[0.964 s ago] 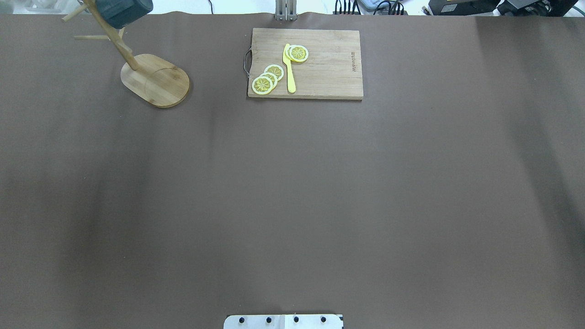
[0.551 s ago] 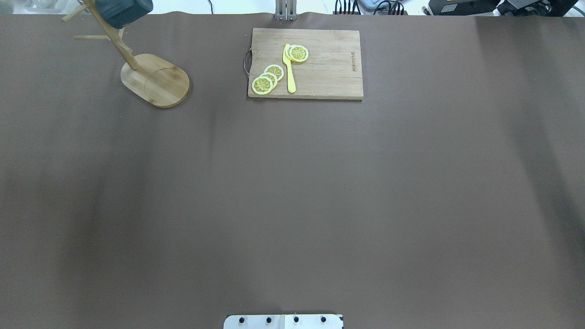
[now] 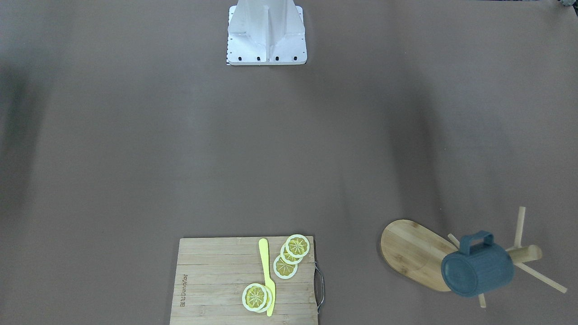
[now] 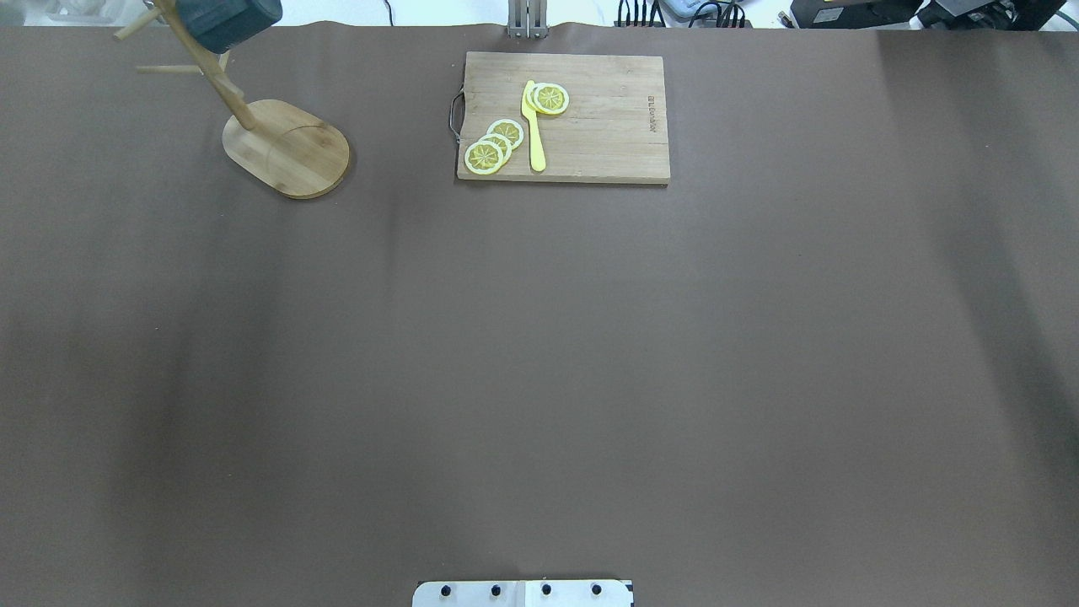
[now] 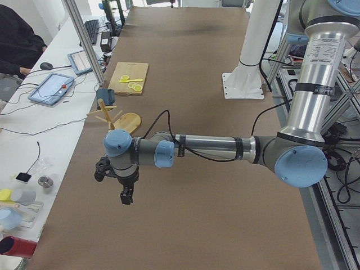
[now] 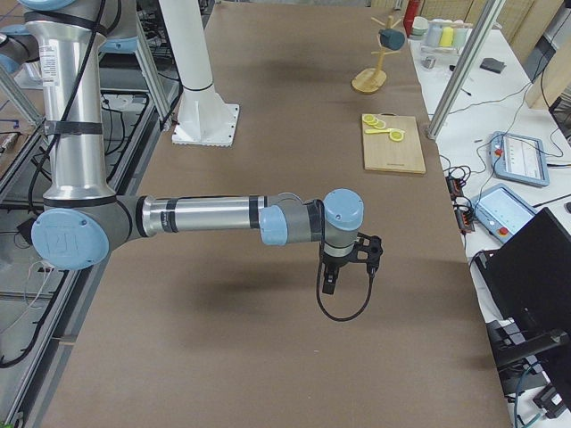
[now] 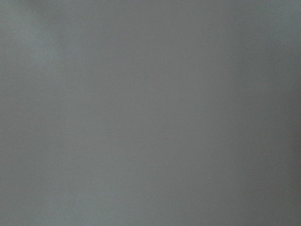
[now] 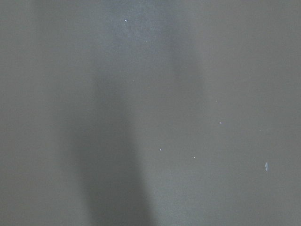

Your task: Hang cup on storage rack

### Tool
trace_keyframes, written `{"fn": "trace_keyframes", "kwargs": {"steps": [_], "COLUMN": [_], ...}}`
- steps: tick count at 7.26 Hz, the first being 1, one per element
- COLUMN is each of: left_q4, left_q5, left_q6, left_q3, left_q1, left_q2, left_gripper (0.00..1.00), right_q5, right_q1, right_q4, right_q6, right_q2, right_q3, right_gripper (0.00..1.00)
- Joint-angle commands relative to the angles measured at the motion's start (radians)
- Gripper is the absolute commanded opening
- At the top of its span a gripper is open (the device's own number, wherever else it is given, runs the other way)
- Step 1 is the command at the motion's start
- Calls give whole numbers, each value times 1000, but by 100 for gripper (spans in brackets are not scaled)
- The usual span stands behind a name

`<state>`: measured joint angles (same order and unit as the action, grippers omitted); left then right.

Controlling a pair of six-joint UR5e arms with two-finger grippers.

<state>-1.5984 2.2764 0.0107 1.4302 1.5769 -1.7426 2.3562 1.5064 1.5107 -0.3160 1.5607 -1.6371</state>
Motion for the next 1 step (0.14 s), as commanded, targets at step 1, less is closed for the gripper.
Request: {"fn": "trace_keyframes", "kwargs": {"steps": [1], "left_q4": [0], "left_q5": [0], "left_q6": [-2], "left_q3": [0], "left_q1": [0], "left_q2": [-2], "left_gripper": [98], "right_q5": [0], "right_q1": [0], "right_q4": [-1], "right_q6": [0], "right_q2": [2], "right_q3": [-12], "right_gripper": [100]}}
